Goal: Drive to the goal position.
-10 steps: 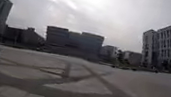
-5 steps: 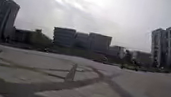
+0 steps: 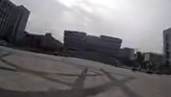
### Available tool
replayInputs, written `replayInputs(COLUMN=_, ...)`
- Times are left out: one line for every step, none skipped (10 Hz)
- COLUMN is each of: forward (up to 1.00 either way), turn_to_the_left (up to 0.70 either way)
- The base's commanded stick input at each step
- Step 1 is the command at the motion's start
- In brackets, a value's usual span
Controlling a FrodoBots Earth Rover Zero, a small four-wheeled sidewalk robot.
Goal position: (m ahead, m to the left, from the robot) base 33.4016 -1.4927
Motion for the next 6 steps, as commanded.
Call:
replayInputs(forward=1.0, turn_to_the_left=0.0)
replayInputs(forward=1.0, turn_to_the_left=0.0)
replayInputs(forward=1.0, turn_to_the_left=0.0)
replayInputs(forward=1.0, turn_to_the_left=0.0)
replayInputs(forward=1.0, turn_to_the_left=0.0)
replayInputs(forward=1.0, turn_to_the_left=0.0)
